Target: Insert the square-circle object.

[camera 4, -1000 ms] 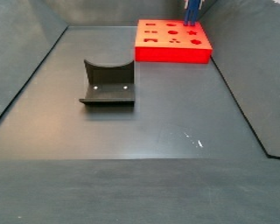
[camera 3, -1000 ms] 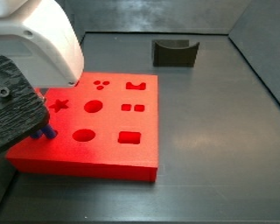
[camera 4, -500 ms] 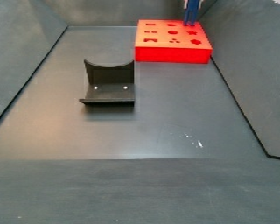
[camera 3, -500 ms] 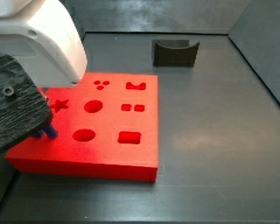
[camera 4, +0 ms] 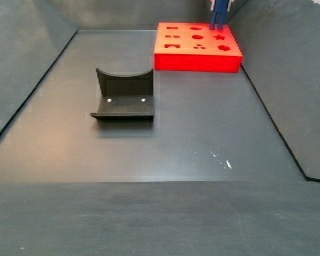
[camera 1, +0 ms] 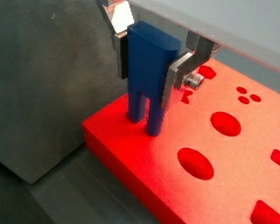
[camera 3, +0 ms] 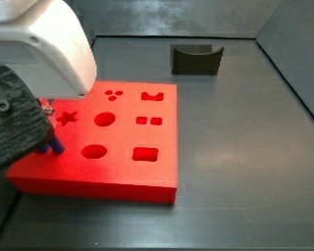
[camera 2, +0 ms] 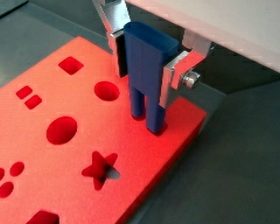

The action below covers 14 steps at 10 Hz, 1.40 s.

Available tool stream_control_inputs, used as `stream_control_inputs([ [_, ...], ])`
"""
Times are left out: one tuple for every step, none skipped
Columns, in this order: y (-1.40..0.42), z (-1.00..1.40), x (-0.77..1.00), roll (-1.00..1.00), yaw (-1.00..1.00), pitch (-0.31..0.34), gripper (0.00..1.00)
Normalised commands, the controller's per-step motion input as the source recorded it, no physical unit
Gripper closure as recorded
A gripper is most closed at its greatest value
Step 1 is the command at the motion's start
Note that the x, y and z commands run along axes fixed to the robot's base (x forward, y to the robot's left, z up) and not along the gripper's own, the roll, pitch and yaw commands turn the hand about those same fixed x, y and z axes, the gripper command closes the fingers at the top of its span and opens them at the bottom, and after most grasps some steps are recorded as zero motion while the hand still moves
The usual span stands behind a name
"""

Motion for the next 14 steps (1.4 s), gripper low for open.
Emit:
stream_control_inputs([
  [0.07, -0.3, -0.1, -0.06, -0.05, -0.041, 1.0],
  [0.0, -0.36, 0.0, -0.11, 0.0, -0.039, 1.0],
  [0.0, -0.45, 0.0, -0.12, 0.02, -0.043, 1.0],
  [0.0, -0.5, 0.0, -0.14, 0.25, -0.03, 1.0],
  [0.0, -0.5, 0.0, -0.2, 0.19, -0.011, 1.0],
  [0.05, -0.69, 0.19, -0.23, 0.22, -0.019, 1.0],
  [0.0, -0.87, 0.44, -0.15, 0.19, -0.074, 1.0],
  [-0.01, -0.93, 0.71, -0.08, 0.1, -0.139, 1.0],
  [0.0, -0.79, 0.82, -0.07, 0.03, -0.143, 1.0],
  [-0.01, -0.77, 0.85, -0.06, 0.01, -0.14, 1.0],
  [0.0, -0.7, 0.84, -0.09, 0.07, -0.137, 1.0],
  [0.0, -0.68, 0.8, -0.12, 0.11, -0.156, 1.0],
  [0.0, -0.67, 0.74, -0.12, 0.16, -0.166, 1.0],
  [0.0, -0.62, 0.49, 0.01, 0.26, -0.186, 1.0],
])
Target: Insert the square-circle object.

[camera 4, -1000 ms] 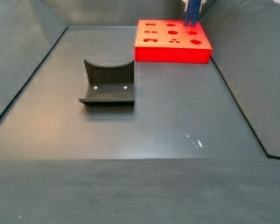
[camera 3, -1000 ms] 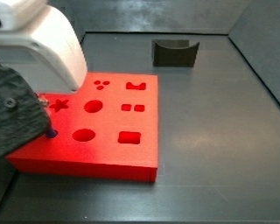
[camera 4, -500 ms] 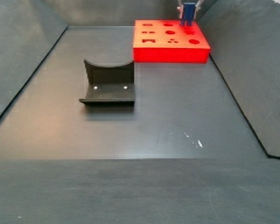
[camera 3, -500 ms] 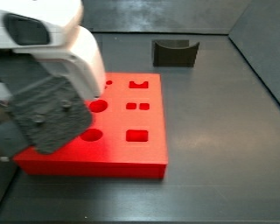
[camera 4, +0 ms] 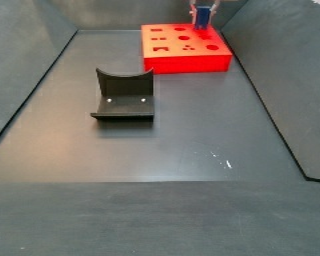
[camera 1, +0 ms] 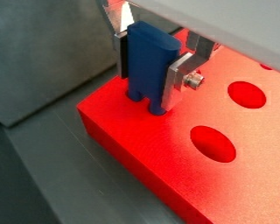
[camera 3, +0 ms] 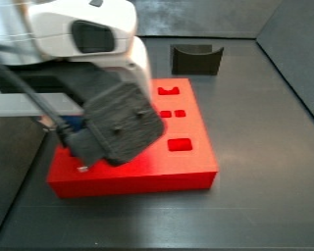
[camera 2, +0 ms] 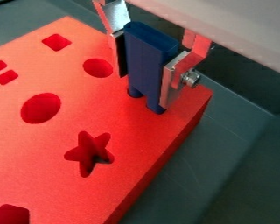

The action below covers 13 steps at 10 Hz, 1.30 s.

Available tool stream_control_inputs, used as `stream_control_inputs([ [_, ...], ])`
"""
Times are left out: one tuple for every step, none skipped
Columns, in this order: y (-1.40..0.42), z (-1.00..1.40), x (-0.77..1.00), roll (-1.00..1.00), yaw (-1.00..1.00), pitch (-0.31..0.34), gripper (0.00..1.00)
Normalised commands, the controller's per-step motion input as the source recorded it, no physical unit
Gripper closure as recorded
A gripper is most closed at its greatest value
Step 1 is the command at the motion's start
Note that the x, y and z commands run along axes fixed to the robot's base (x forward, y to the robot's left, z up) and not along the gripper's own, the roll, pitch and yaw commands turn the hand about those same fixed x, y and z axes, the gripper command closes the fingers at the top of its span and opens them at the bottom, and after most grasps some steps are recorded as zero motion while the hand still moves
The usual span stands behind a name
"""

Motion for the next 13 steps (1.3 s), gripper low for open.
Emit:
stream_control_inputs([
  [-0.17, -0.6, 0.01, 0.15, 0.17, -0.273, 1.0],
  [-0.09, -0.43, -0.18, 0.07, 0.0, -0.313, 1.0],
  [0.0, -0.09, -0.15, 0.0, 0.0, -0.217, 1.0],
  [-0.03, -0.25, -0.18, 0.0, 0.0, -0.3, 1.0],
  [-0.04, -0.49, -0.09, 0.07, 0.0, -0.381, 1.0],
  [-0.05, -0.54, 0.0, 0.05, 0.0, -0.346, 1.0],
  [-0.04, -0.17, 0.0, 0.0, -0.05, -0.171, 1.0],
  [0.0, 0.0, 0.0, 0.0, -0.01, -0.051, 1.0],
  [0.0, -0.02, 0.01, 0.01, 0.0, 0.0, 1.0],
  [-0.17, -0.61, 0.0, 0.06, 0.0, -0.319, 1.0],
  [-0.07, -0.56, 0.0, 0.0, 0.0, -0.346, 1.0],
  [0.0, -0.14, 0.0, -0.04, -0.03, -0.154, 1.0],
  [0.0, 0.0, 0.0, 0.0, 0.0, 0.0, 1.0],
])
